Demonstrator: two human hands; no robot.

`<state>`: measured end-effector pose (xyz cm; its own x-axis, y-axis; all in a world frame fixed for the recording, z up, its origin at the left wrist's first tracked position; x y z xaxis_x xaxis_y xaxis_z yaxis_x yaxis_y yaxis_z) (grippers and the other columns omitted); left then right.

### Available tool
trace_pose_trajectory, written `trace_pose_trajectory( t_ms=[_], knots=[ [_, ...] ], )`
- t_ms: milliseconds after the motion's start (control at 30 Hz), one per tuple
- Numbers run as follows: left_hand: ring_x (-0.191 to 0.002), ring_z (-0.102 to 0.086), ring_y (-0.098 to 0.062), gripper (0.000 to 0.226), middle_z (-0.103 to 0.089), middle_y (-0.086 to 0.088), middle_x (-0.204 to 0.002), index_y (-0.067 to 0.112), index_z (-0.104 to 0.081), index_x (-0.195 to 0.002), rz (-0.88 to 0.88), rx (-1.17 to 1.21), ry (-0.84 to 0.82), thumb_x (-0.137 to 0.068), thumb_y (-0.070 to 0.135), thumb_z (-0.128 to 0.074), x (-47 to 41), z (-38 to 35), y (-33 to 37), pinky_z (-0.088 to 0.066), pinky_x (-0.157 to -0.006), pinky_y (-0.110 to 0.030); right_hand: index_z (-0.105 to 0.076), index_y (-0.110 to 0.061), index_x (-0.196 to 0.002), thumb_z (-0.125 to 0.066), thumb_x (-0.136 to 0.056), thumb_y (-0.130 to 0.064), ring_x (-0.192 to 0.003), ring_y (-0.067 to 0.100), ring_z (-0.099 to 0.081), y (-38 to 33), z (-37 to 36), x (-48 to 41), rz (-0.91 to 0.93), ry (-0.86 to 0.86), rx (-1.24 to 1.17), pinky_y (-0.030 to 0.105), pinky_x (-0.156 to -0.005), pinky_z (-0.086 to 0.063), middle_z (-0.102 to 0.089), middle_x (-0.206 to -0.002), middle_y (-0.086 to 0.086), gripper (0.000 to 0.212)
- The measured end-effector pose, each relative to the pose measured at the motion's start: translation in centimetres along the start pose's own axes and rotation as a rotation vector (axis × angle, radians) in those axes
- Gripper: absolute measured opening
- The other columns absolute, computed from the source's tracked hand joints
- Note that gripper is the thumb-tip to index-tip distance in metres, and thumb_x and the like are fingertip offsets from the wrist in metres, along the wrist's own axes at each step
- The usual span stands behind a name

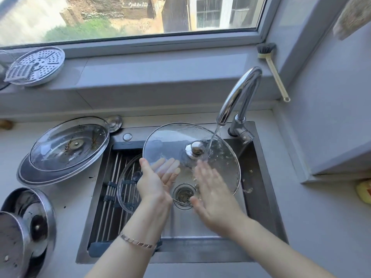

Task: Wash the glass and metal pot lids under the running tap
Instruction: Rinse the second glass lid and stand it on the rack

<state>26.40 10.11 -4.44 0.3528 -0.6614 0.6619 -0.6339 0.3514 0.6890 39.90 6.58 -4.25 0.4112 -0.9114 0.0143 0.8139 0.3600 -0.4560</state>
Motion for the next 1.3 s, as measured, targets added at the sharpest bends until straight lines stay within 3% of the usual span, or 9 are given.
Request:
trace_pose_trajectory(
  t_ms=[100, 200, 267, 500, 733, 867, 1067, 1200, 1300],
  knots=[
    [-0.05, -0.069, -0.016, 0.055, -0.07, -0.011, -0.067, 0.003, -0.056, -0.086, 0.061, 0.033, 0.003, -0.097, 0.049, -0.028, -0.5, -0.1, -0.7, -0.056, -0.048, -0.022, -0.03, -0.009, -0.141, -0.01, -0.097, -0.045, -0.14, 0.019, -0.026, -3.1, -0.8, 1.0, 0.275, -0.059, 0.107, 0.037, -0.112, -0.016, -0.032, -0.15, 0.008, 0.061],
    [-0.049, -0.069, -0.015, 0.056, -0.071, -0.009, -0.059, 0.003, -0.055, -0.084, 0.066, 0.045, 0.018, -0.097, 0.049, -0.027, -0.8, 0.8, -0.8, -0.055, -0.045, -0.021, -0.033, -0.007, -0.14, -0.009, -0.099, -0.045, -0.137, 0.021, -0.033, -0.1, 0.7, 0.1, 0.225, -0.056, 0.121, 0.032, -0.111, -0.015, -0.032, -0.148, 0.007, 0.061],
    [-0.048, -0.068, -0.015, 0.056, -0.07, -0.012, -0.069, 0.003, -0.054, -0.083, 0.06, 0.046, 0.028, -0.097, 0.049, -0.027, -0.8, 1.3, -0.6, -0.054, -0.047, -0.023, -0.031, -0.004, -0.141, -0.008, -0.098, -0.048, -0.139, 0.023, -0.028, 1.9, 1.4, -0.1, 0.13, -0.063, 0.106, 0.029, -0.112, -0.011, -0.029, -0.149, 0.01, 0.066],
    [-0.045, -0.067, -0.015, 0.055, -0.066, -0.014, -0.075, -0.001, -0.052, -0.096, 0.072, 0.049, 0.022, -0.098, 0.047, -0.025, -0.5, 0.9, -0.6, -0.054, -0.047, -0.022, -0.023, -0.012, -0.145, -0.016, -0.099, -0.045, -0.144, 0.013, -0.014, 1.5, 1.1, 1.9, 0.377, -0.149, 0.11, 0.032, -0.115, -0.013, -0.023, -0.153, 0.003, 0.057],
    [-0.046, -0.067, -0.015, 0.057, -0.065, -0.016, -0.081, 0.0, -0.054, -0.089, 0.096, -0.019, 0.014, -0.097, 0.049, -0.026, -0.2, 0.1, -0.9, -0.055, -0.049, -0.022, -0.039, -0.012, -0.14, -0.02, -0.1, -0.044, -0.141, 0.017, -0.026, -0.5, 1.3, 2.4, 0.476, -0.15, 0.045, 0.028, -0.116, -0.014, -0.035, -0.149, 0.003, 0.055],
    [-0.053, -0.068, -0.017, 0.053, -0.069, -0.01, -0.069, 0.002, -0.06, -0.084, 0.127, -0.124, -0.014, -0.096, 0.047, -0.035, 1.6, -1.0, -2.1, -0.056, -0.054, -0.025, -0.034, -0.007, -0.141, -0.01, -0.098, -0.047, -0.138, 0.022, -0.03, -1.1, 0.6, -1.4, 0.38, -0.126, 0.113, 0.032, -0.113, -0.014, -0.036, -0.148, 0.009, 0.063],
    [-0.051, -0.067, -0.014, 0.044, -0.07, -0.003, -0.058, 0.013, -0.063, -0.071, 0.057, -0.239, -0.082, -0.097, 0.04, -0.04, 2.6, -1.8, -2.5, -0.054, -0.047, -0.024, -0.014, -0.011, -0.148, 0.002, -0.081, -0.046, -0.144, 0.01, 0.003, -0.2, 1.4, -5.2, 0.123, -0.117, -0.035, 0.026, -0.117, 0.005, -0.005, -0.157, 0.001, 0.077],
    [-0.052, -0.068, -0.014, 0.049, -0.07, -0.01, -0.064, 0.005, -0.064, -0.079, 0.093, -0.231, -0.055, -0.096, 0.043, -0.039, 1.7, -1.0, -2.0, -0.053, -0.045, -0.019, -0.037, -0.004, -0.14, -0.022, -0.095, -0.034, -0.139, 0.022, -0.029, -3.0, -0.4, -1.4, 0.289, -0.062, 0.055, 0.036, -0.11, -0.017, -0.033, -0.149, 0.01, 0.056],
    [-0.055, -0.066, -0.015, 0.051, -0.071, -0.008, -0.064, 0.004, -0.066, -0.086, 0.109, -0.242, -0.033, -0.096, 0.046, -0.037, 1.6, -0.6, -2.3, -0.052, -0.046, -0.019, -0.023, -0.011, -0.147, -0.012, -0.09, -0.039, -0.144, 0.017, -0.014, -2.2, 0.1, -3.2, 0.189, -0.107, 0.012, 0.03, -0.116, -0.004, -0.018, -0.155, 0.003, 0.064]
  ],
)
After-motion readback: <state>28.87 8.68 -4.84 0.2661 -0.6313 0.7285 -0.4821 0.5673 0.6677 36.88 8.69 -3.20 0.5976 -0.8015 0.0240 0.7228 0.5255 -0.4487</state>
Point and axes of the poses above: each hand's wrist, its own x-axis away from the middle knuckle, its own z-axis out of the back of the hand, y = z × x, the point moved 6 cm from there along -x, towards the middle knuckle
